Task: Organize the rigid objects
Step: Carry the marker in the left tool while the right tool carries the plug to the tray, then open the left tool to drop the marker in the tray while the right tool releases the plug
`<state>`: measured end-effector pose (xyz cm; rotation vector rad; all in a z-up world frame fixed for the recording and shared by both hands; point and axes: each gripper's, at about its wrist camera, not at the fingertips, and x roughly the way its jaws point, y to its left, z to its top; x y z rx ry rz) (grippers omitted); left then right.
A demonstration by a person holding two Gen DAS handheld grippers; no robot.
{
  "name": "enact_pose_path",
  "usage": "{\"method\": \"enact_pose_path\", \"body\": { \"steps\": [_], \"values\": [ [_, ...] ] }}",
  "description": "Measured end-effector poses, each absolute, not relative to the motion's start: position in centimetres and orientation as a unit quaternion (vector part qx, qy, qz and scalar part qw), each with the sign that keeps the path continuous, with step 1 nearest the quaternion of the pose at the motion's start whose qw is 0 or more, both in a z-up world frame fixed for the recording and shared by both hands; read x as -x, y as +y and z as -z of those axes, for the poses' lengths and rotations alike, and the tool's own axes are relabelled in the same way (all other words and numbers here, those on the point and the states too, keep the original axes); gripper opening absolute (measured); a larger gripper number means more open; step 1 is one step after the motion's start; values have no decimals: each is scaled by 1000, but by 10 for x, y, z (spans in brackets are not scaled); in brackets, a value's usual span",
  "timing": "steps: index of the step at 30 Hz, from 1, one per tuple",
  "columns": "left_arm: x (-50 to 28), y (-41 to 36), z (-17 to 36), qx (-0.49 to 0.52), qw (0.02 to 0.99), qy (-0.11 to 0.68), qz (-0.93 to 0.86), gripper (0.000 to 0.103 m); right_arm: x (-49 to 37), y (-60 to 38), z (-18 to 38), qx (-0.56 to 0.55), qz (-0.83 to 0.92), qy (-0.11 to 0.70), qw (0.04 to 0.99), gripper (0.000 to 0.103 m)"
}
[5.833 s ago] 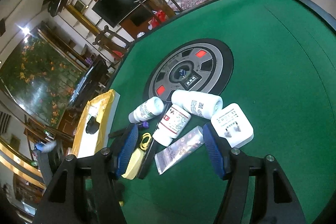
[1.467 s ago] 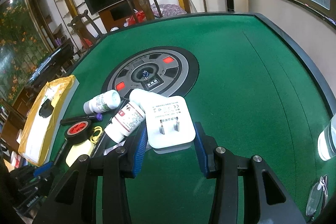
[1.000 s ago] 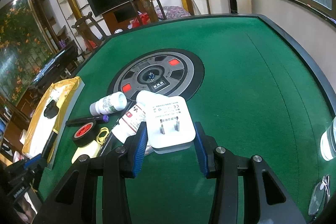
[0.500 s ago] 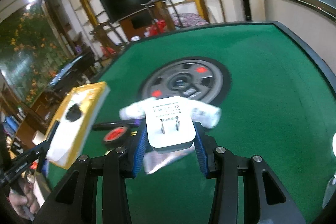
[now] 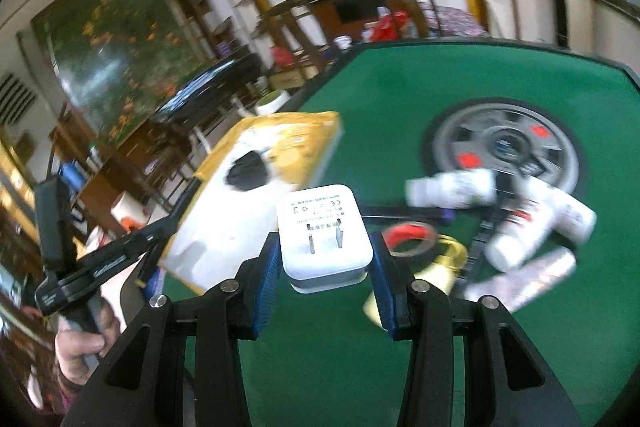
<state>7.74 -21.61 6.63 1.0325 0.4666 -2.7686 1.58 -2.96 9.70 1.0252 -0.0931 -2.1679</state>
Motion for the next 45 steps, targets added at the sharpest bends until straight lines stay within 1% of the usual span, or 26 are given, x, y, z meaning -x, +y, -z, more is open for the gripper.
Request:
{"method": "enact_pose_path", "body": {
  "steps": [5,10,16,25,34,45],
  "values": [
    [-66,-236,-60,-349,88,162,919,12,-23,-85,-88,-399,831,0,387,38],
    [-52,-251,-50,-363,93,167,912,12,-14,-130,-69,-417,821,15,390,38],
    [-43,-260,-46,-374,92,166,908,12,-2,-160,-57,-422,823,34,378,38],
    [-24,-267,-46,-402,88,143,900,12,23,-182,-49,-433,827,48,356,38],
    [-11,-283,-35,-430,88,156,885,12,36,-183,-34,-464,815,45,346,38],
    [-1,-284,-32,-438,88,154,881,12,34,-187,-36,-463,815,57,343,38]
  ]
}}
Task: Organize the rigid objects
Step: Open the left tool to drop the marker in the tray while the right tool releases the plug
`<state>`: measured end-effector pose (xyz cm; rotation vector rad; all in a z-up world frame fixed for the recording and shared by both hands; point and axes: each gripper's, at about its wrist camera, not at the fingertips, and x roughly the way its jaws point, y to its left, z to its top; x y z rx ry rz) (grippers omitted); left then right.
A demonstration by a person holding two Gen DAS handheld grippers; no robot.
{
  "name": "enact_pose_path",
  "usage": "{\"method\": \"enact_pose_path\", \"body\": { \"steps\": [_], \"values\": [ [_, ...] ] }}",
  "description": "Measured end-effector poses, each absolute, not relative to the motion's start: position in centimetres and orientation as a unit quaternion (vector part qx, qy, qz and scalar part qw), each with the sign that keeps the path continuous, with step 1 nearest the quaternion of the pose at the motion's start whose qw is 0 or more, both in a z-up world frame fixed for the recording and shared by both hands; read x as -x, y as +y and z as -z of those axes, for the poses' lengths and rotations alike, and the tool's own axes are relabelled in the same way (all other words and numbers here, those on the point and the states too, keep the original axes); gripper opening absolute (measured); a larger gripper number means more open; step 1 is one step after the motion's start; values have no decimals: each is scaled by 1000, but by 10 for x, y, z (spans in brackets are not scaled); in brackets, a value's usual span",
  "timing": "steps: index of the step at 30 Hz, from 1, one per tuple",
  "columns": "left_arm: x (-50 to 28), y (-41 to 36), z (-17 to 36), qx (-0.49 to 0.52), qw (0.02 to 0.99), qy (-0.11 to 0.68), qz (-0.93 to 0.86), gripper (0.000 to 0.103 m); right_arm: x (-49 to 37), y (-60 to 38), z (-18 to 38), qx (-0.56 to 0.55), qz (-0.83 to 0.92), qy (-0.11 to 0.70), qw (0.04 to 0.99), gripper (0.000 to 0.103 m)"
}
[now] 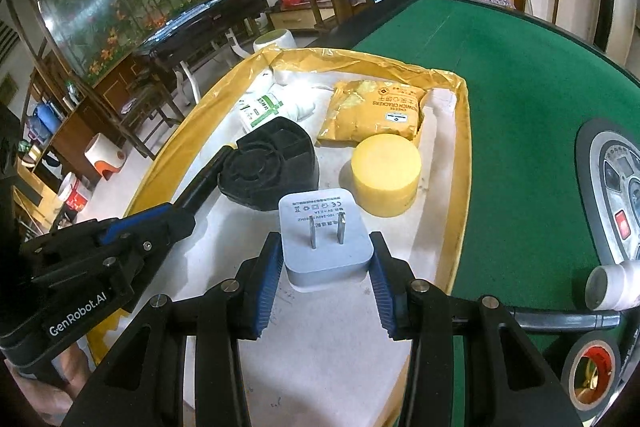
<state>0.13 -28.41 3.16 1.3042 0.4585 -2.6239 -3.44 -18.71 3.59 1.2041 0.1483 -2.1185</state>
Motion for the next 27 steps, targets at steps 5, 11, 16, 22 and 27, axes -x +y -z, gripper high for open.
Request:
{"method": "enact_pose_path", "body": {
  "steps": [5,11,16,22,27],
  "values": [
    [1,-283,-31,-439,91,145,882,12,35,-187,-37,-465,814,63,343,39],
    [1,-283,-31,-439,89,147,882,14,33,-185,-37,-468,809,58,351,40],
    [-1,-282,-33,-439,82,155,881,21,31,-179,-43,-468,806,45,359,46],
    [-5,-274,-34,-441,87,150,881,27,24,-171,-51,-460,809,35,365,46],
    [-12,-269,-35,-440,95,147,881,29,17,-165,-53,-456,809,36,369,46]
  ]
}}
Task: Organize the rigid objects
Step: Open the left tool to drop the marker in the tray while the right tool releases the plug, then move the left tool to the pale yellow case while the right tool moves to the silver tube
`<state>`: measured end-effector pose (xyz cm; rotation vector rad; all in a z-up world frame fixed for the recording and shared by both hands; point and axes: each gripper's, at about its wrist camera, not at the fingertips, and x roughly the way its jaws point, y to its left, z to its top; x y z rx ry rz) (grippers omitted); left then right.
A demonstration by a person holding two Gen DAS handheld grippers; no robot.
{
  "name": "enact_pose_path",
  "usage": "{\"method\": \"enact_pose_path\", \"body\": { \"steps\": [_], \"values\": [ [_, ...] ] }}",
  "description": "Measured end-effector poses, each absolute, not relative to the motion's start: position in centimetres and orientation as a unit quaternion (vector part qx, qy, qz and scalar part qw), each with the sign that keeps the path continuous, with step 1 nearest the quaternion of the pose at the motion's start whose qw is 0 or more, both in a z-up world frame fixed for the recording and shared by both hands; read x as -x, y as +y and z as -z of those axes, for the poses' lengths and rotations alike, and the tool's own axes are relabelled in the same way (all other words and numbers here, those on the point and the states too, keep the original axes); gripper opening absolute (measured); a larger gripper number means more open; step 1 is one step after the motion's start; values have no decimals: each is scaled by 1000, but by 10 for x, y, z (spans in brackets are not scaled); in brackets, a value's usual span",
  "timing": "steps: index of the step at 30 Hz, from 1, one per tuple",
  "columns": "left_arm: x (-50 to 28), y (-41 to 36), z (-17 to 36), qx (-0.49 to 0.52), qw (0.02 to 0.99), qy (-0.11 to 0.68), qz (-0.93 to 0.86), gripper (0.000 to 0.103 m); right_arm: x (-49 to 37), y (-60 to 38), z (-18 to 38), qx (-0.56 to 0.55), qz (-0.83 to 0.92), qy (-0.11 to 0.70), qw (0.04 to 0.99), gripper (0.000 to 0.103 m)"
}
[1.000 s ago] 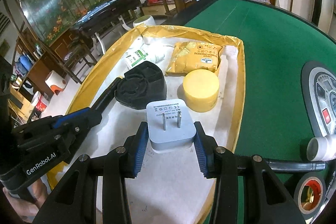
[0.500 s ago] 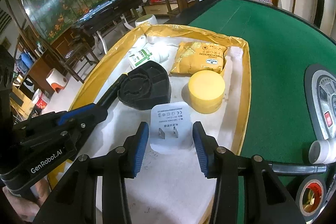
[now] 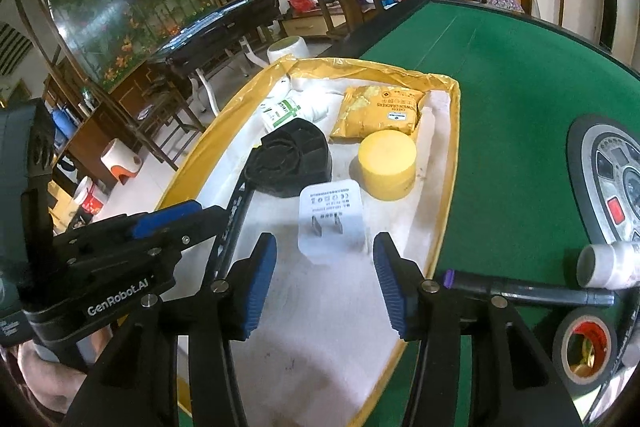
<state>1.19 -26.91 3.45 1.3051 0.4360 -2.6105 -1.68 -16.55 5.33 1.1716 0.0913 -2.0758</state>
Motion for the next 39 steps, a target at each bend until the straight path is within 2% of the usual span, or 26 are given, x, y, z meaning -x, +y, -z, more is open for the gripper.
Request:
{"method": "enact_pose_path", "body": {
  "steps": [12,26,34,36,37,39],
  "values": [
    [-46,-242,-54,-407,89,154,896,29,-8,-139,-60,-439,813,34,380,46],
    [-44,-149,-78,-401,23,90,911,29,-6,-70,-64,-429,827,-3,362,46],
    [-35,-92,-74,-414,-20,62,908,29,9,-3,-73,-415,851,-25,320,46],
    [-31,-77,-69,-421,-31,55,905,37,13,13,-76,-412,857,-37,307,46],
    [-29,-68,-66,-425,-38,49,903,45,16,24,-77,-411,860,-47,298,45],
    [-26,-57,-64,-428,-47,41,902,47,22,39,-81,-413,862,-66,285,45]
  ]
}}
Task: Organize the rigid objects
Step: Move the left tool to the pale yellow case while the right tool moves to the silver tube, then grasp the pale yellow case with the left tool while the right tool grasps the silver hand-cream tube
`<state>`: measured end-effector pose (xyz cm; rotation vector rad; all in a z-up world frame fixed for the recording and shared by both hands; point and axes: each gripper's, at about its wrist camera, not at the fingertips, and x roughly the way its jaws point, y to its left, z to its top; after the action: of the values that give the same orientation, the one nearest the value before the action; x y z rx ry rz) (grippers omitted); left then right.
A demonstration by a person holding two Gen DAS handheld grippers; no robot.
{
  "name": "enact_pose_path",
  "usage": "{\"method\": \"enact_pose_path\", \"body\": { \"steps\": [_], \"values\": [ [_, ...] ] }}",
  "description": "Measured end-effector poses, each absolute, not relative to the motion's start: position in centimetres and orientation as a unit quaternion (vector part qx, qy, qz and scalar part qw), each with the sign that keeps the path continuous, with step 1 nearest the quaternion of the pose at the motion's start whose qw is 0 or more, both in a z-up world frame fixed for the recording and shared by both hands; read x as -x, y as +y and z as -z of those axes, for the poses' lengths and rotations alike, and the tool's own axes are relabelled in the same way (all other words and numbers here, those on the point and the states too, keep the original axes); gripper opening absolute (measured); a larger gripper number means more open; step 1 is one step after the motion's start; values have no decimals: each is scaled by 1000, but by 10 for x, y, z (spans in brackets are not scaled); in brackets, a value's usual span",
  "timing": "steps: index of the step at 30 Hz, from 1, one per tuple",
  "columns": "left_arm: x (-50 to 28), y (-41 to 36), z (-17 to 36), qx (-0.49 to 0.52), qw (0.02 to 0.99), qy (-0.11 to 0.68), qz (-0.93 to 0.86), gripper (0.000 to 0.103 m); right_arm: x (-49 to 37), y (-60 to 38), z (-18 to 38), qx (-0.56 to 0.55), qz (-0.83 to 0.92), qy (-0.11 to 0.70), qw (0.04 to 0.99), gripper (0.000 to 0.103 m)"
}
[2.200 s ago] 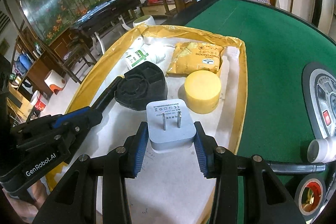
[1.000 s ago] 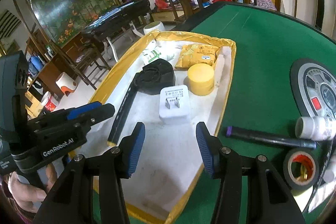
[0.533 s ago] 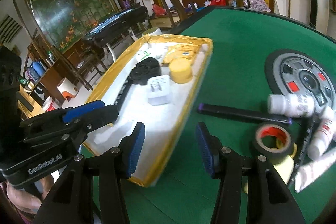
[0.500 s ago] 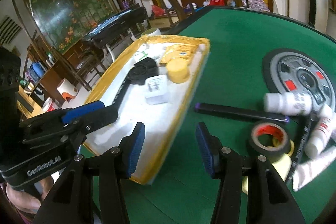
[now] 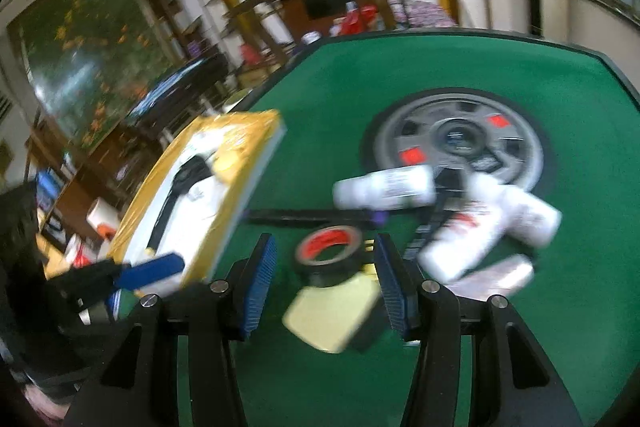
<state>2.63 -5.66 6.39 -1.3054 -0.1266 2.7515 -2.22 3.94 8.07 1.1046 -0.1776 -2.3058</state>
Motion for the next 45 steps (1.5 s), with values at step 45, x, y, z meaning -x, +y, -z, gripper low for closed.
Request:
{"method": "enact_pose_path", "body": {
  "steps": [45],
  "values": [
    [4,-25,-15,440,66,-26,-895,47,65,111,-33,-487,850,-115,163,26]
  ]
}}
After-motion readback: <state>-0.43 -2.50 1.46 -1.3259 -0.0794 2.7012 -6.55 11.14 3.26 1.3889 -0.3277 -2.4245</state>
